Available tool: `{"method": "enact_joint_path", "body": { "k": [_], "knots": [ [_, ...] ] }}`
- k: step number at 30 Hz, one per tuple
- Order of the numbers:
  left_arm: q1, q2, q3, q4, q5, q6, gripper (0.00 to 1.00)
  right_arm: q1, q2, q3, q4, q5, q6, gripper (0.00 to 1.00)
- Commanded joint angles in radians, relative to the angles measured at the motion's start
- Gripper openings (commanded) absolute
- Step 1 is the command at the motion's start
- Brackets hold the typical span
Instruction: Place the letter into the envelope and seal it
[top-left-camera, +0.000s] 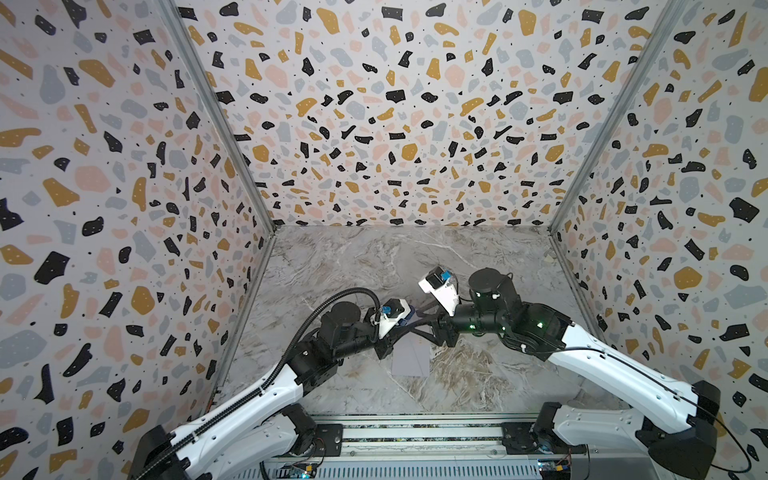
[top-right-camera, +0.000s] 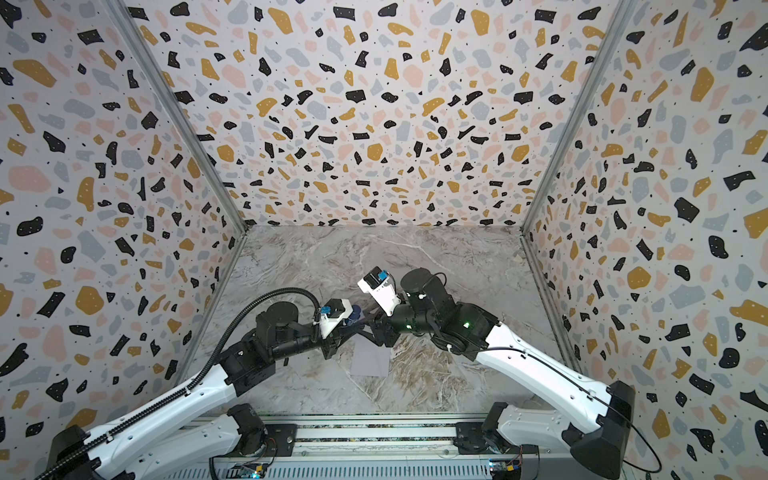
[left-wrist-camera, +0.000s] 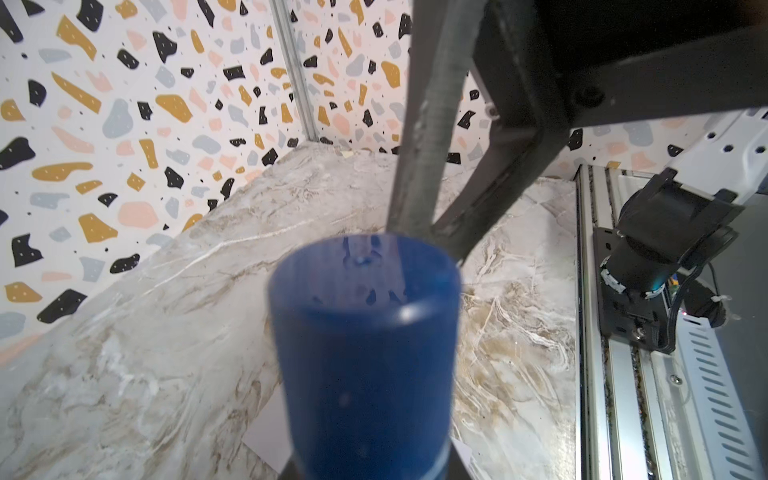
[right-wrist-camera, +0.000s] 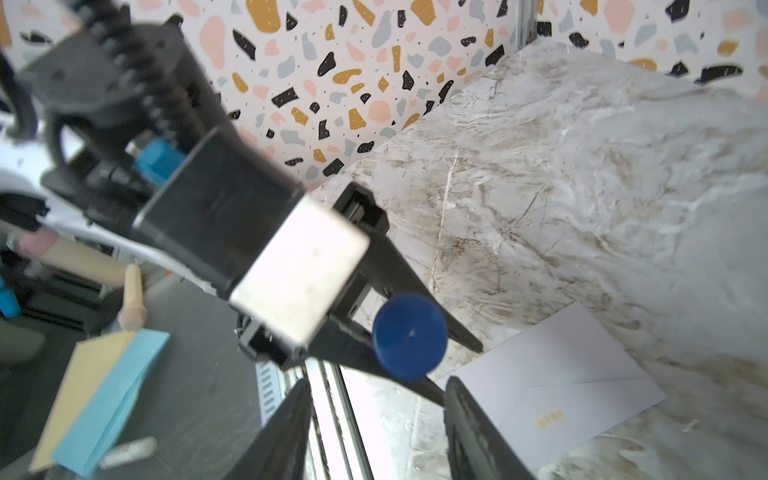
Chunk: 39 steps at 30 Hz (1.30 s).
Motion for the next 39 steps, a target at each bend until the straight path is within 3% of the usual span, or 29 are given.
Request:
{"method": "enact_joint_path", "body": {
  "k": [1, 6, 13, 18, 22, 39],
  "knots": [
    [0.002, -0.01, 0.034, -0.03, 0.085, 0.069, 0.0, -0.002, -0.053, 0.055, -0.137, -0.017, -0.212, 0.72],
    [0.011, 0.017, 0.067, -0.159, 0.231, 0.167, 0.0, -0.002, -0.098, 0.05, -0.204, -0.038, -0.37, 0.84],
    [0.022, 0.082, 0.108, -0.255, 0.371, 0.251, 0.0, -0.003, -0.149, -0.039, -0.155, -0.106, -0.561, 0.82],
    [0.022, 0.106, 0.111, -0.248, 0.385, 0.26, 0.0, -0.004, -0.147, -0.09, -0.104, -0.17, -0.697, 0.81],
    [0.022, 0.108, 0.112, -0.243, 0.39, 0.262, 0.0, -0.007, -0.117, -0.092, -0.071, -0.173, -0.73, 0.8],
    [0.02, 0.117, 0.111, -0.215, 0.388, 0.243, 0.0, -0.079, -0.014, -0.078, -0.037, -0.35, -0.737, 0.48]
  ]
}}
